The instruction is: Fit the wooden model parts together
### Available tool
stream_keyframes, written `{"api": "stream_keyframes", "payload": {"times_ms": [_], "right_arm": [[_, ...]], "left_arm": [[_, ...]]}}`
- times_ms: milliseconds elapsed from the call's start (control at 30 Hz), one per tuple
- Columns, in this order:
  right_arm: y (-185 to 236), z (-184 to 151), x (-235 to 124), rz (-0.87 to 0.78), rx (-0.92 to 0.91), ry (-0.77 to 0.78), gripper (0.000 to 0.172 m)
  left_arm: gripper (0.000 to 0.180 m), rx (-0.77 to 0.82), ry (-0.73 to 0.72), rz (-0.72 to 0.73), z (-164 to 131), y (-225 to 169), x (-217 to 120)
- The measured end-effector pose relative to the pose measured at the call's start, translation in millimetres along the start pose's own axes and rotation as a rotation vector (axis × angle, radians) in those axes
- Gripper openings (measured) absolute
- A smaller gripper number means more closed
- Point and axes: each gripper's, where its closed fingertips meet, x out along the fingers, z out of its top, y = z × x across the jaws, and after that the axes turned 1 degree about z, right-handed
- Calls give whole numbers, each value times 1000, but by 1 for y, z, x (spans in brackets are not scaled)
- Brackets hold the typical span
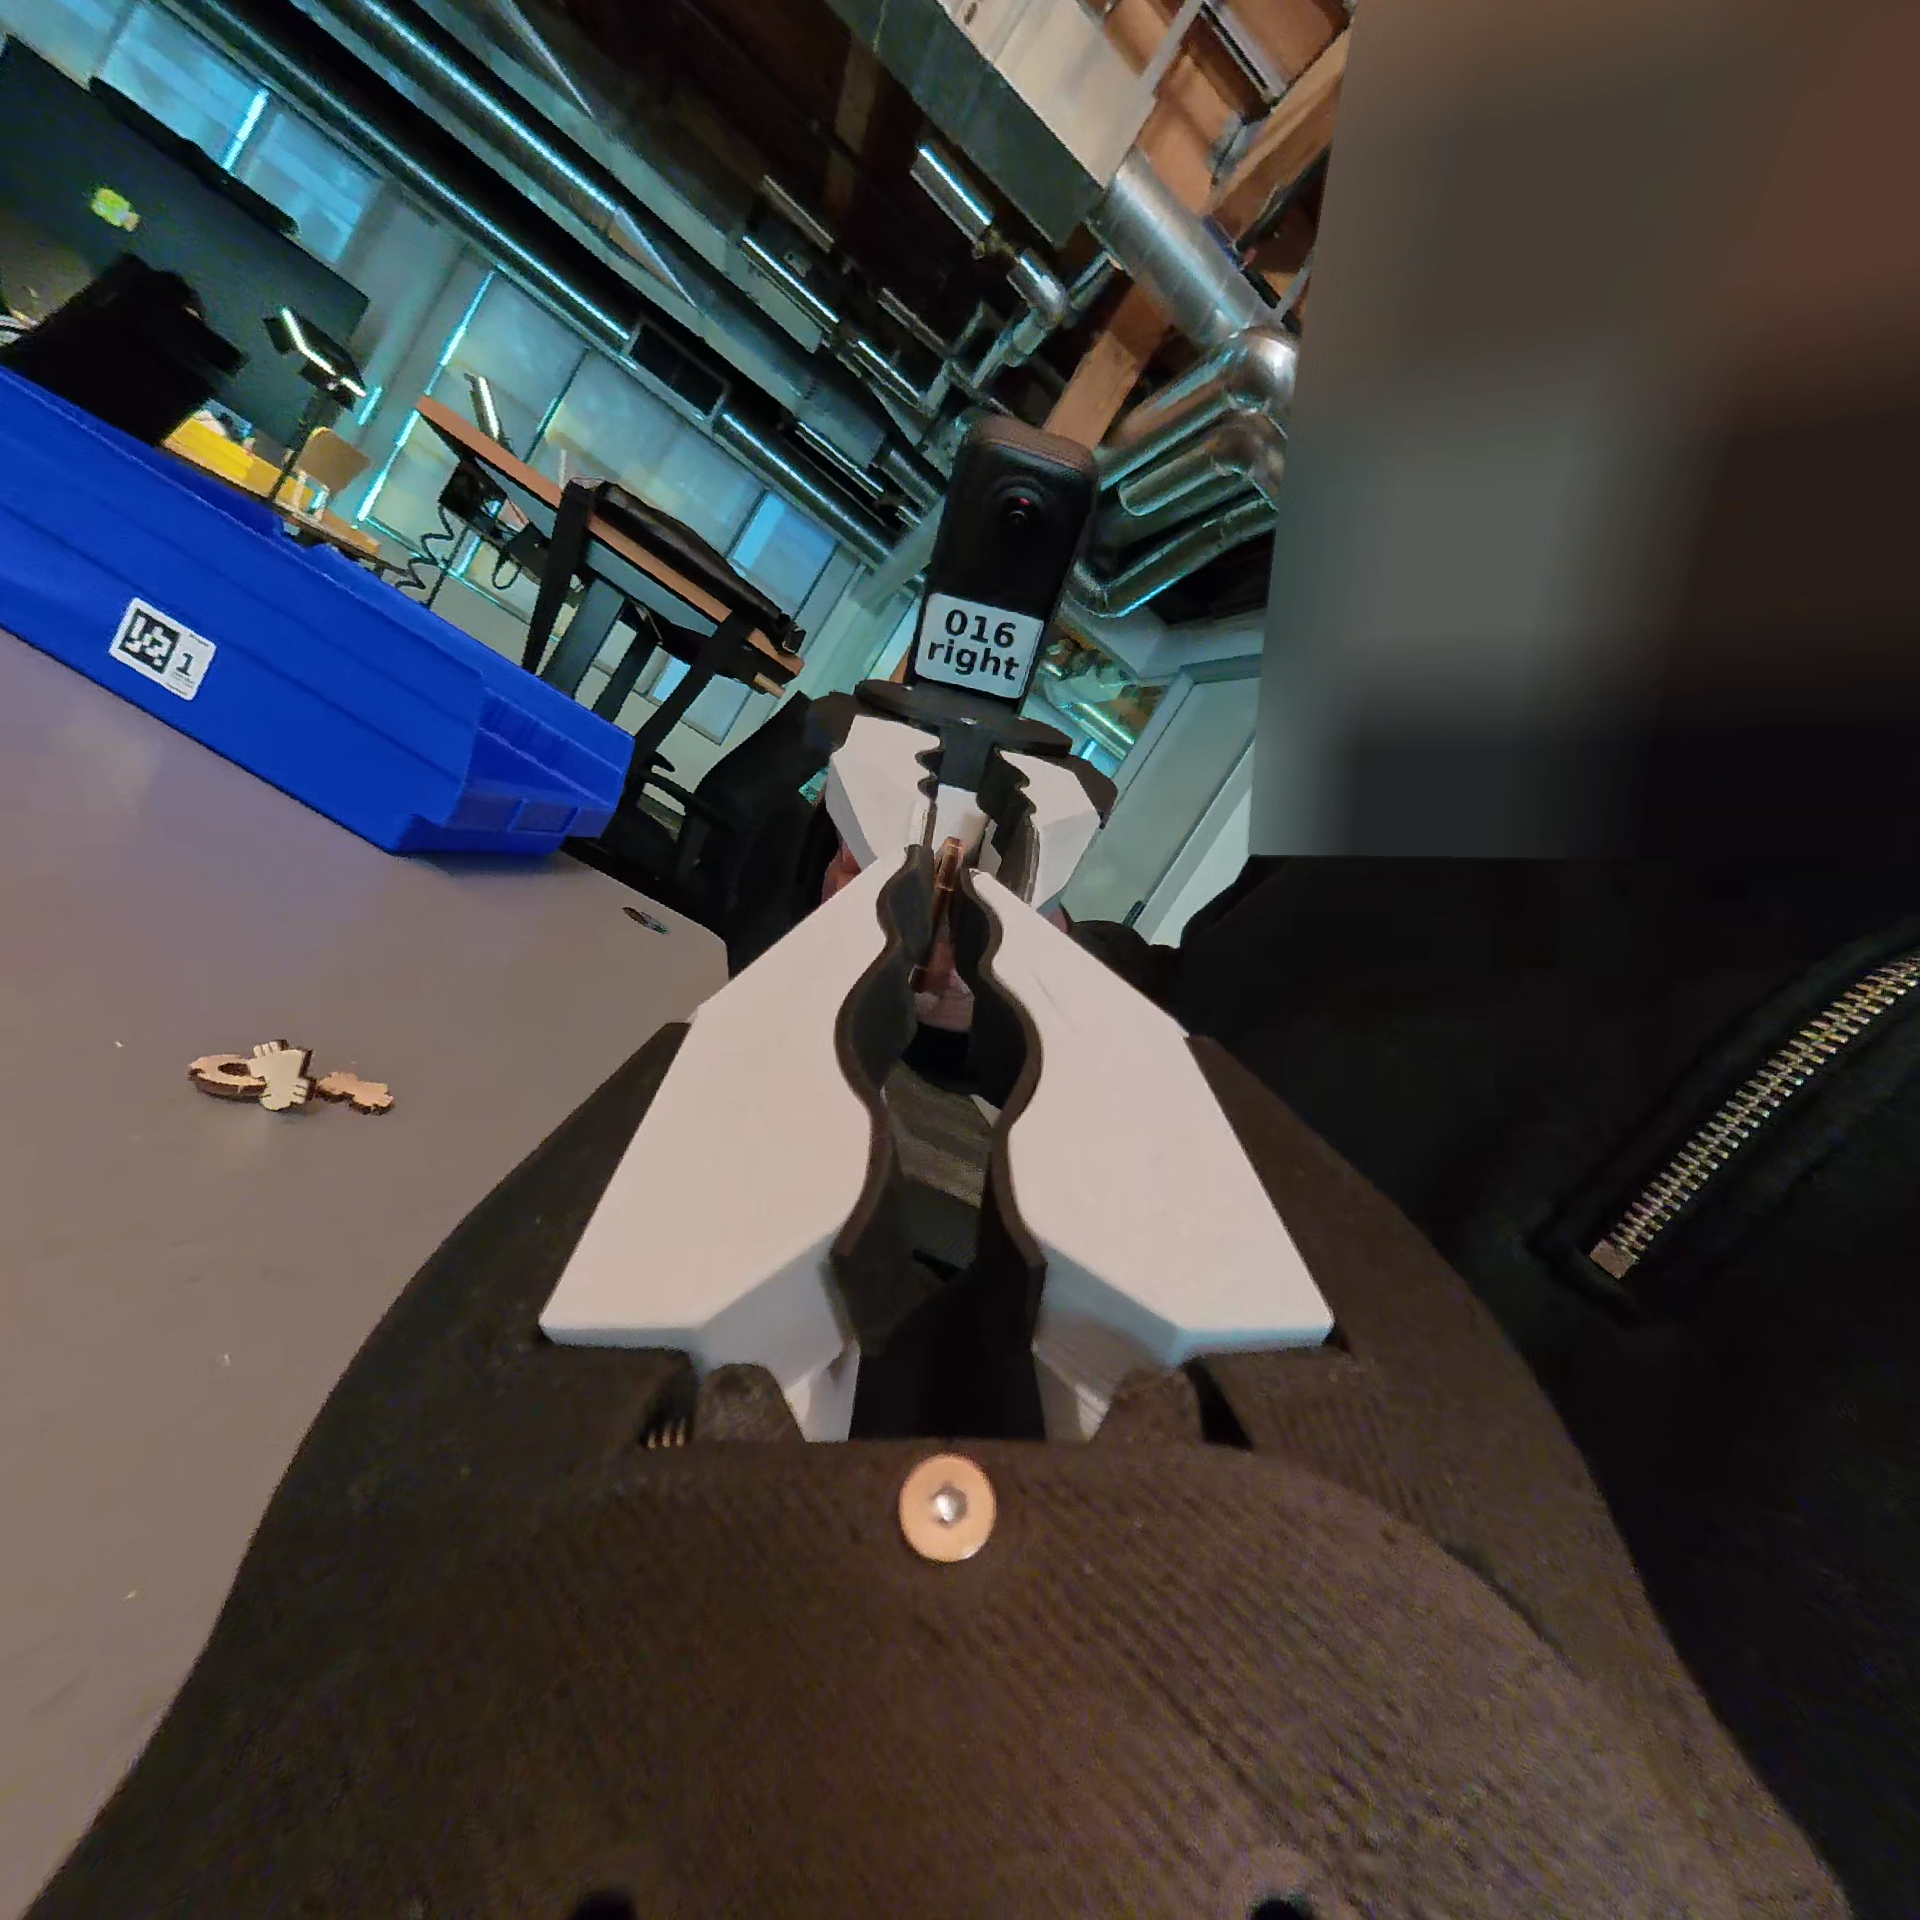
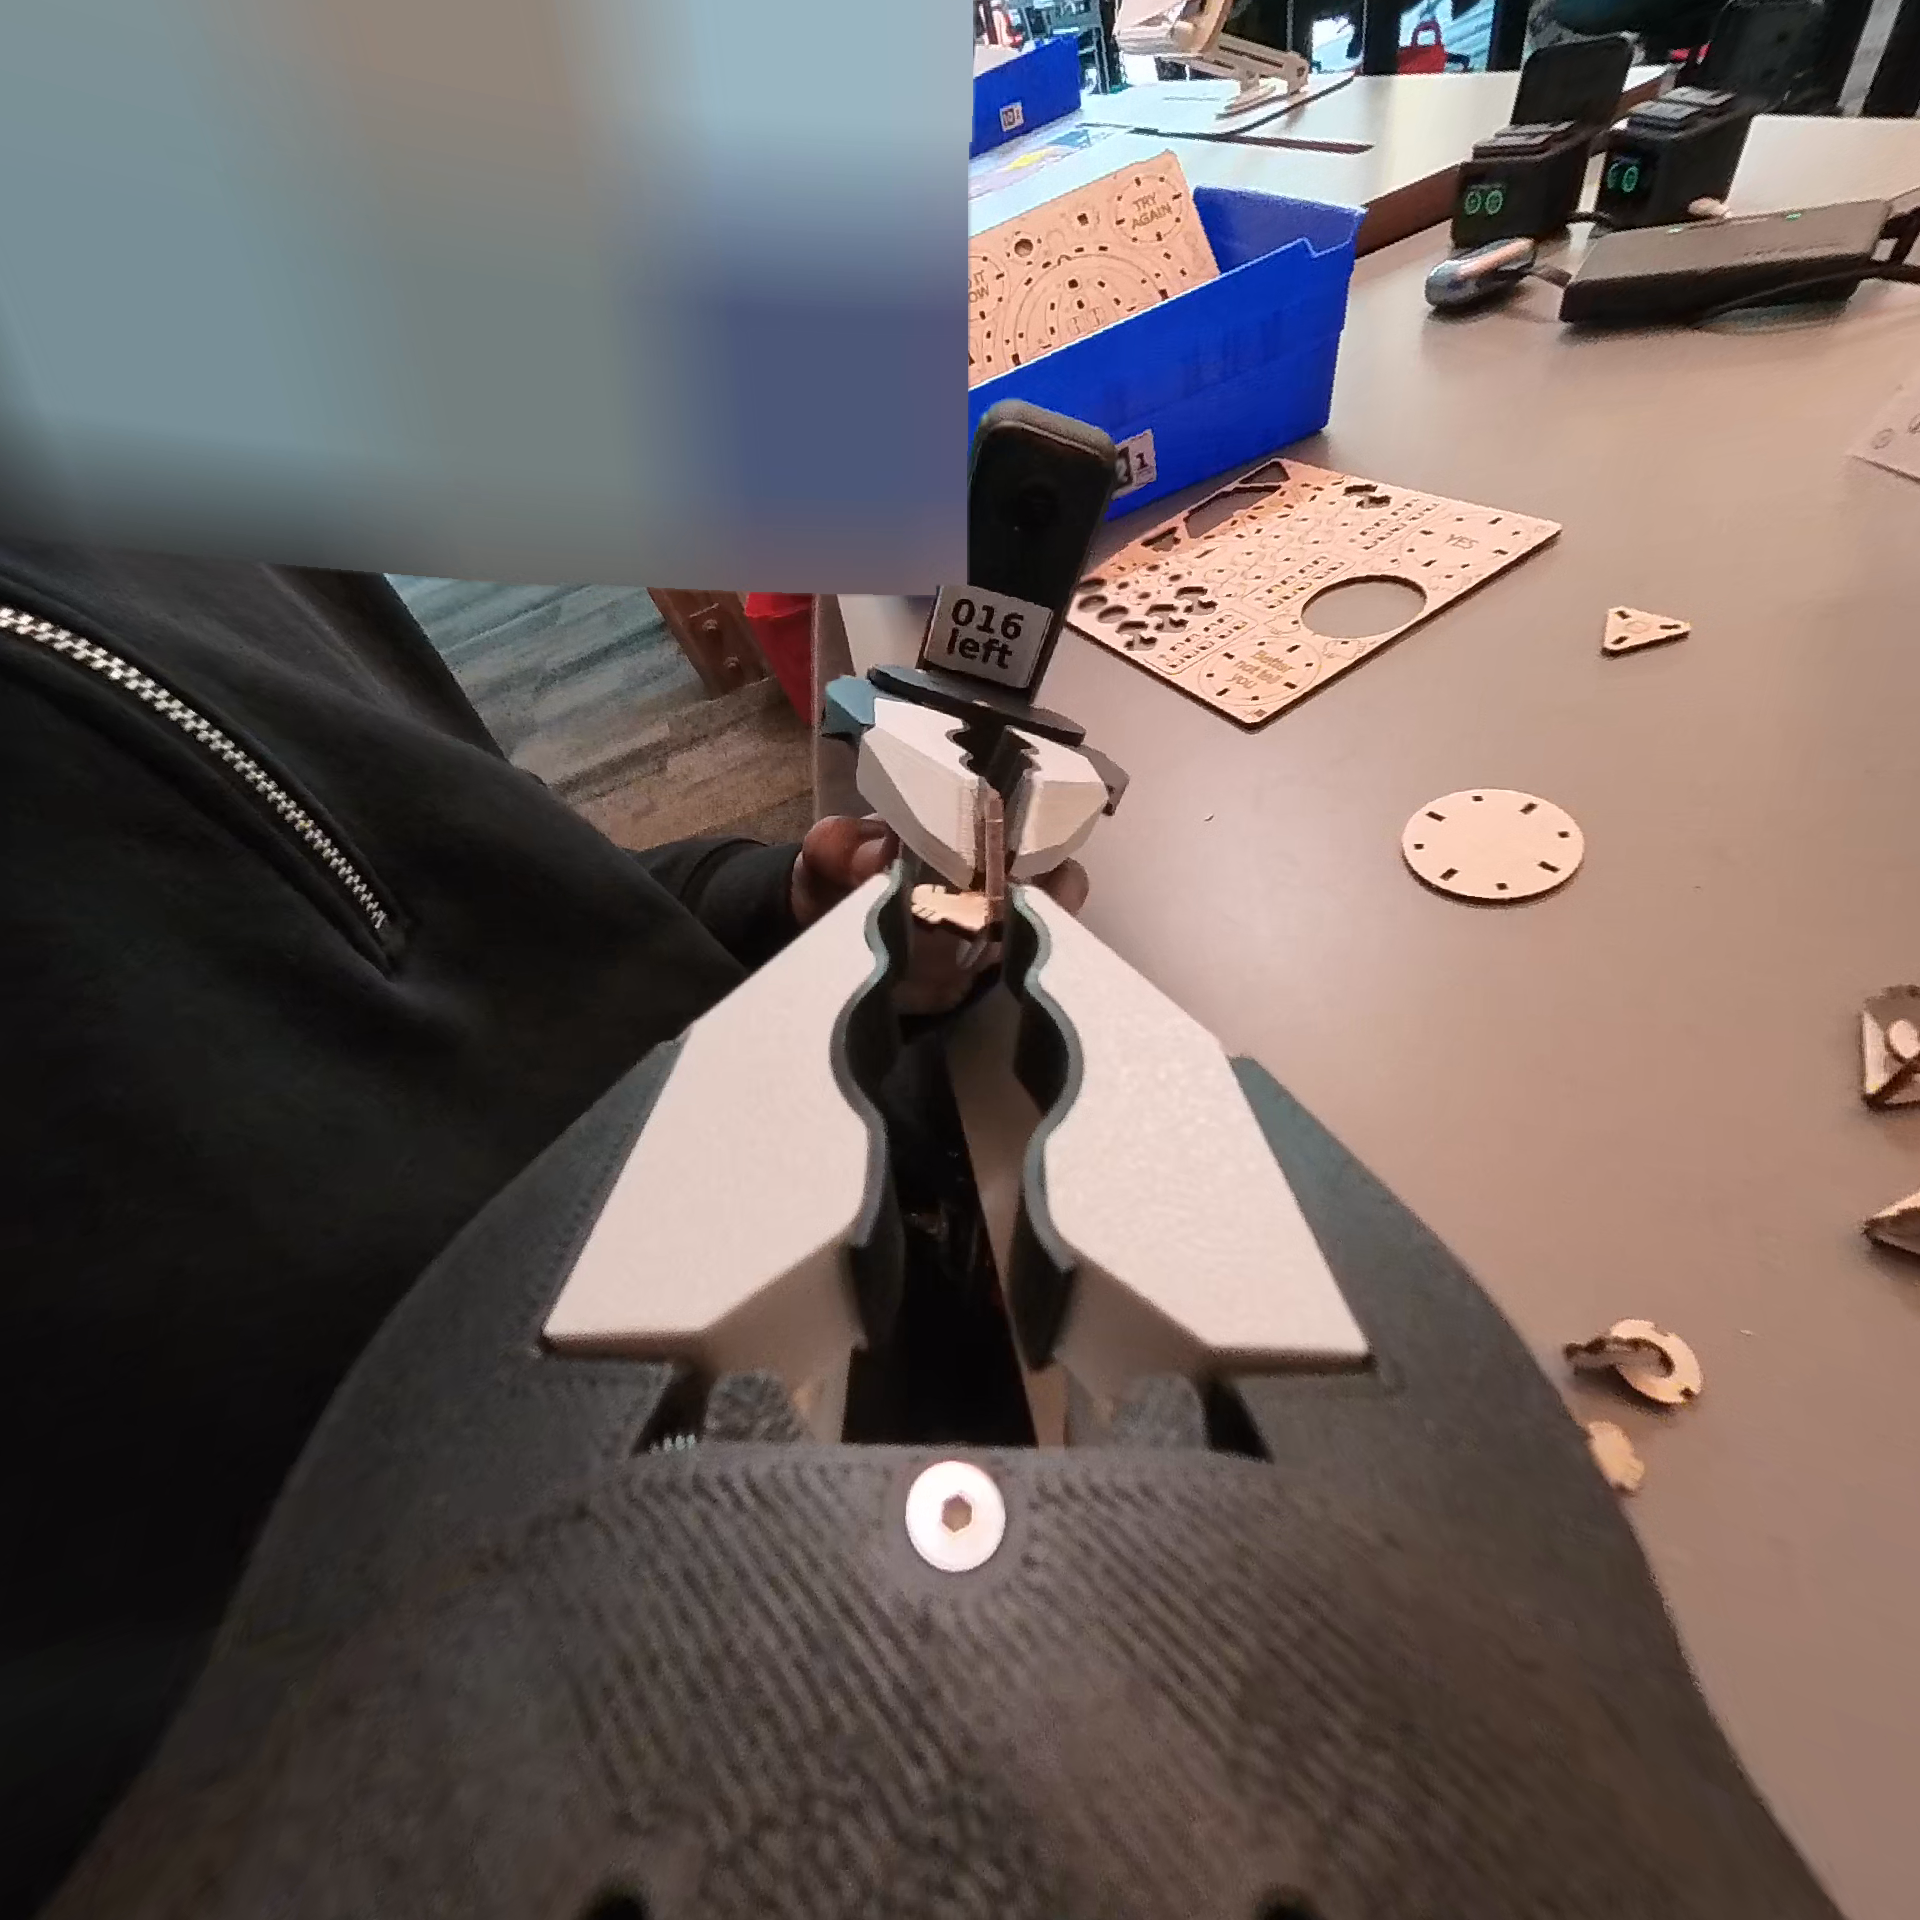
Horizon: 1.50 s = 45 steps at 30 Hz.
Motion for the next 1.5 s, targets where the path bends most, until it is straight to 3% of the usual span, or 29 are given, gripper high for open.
{"api": "stream_keyframes", "payload": {"times_ms": [300, 467, 533, 600, 733, 867, 1100, 1300, 1500], "right_arm": [[0, -4, -4, -13, 34, -58, 16], [-11, -6, -6, -52, 65, -118, 16], [-15, -10, -8, -67, 86, -131, 15], [-23, -22, -10, -79, 179, -109, 16], [-53, -86, -17, -146, 558, 64, 16], [-74, -95, -31, -207, 662, -65, 16], [-100, -91, -79, -452, 480, -163, 52], [-98, -62, -113, -539, 301, -260, 53], [-96, -59, -112, -607, 138, -227, 51]], "left_arm": [[5, 32, 28, 25, -5, 2, 3], [3, -48, 12, 47, -4, 14, 3], [15, -88, -10, 44, -2, 19, 3], [35, -108, -40, 71, 2, 25, 1], [37, -34, -64, 173, 5, 35, -1], [38, -3, -30, 208, -1, 38, 3], [38, 16, -30, 249, -2, 41, 2], [38, 35, -29, 287, -2, 44, 1], [38, 29, -39, 297, -1, 46, 0]]}}
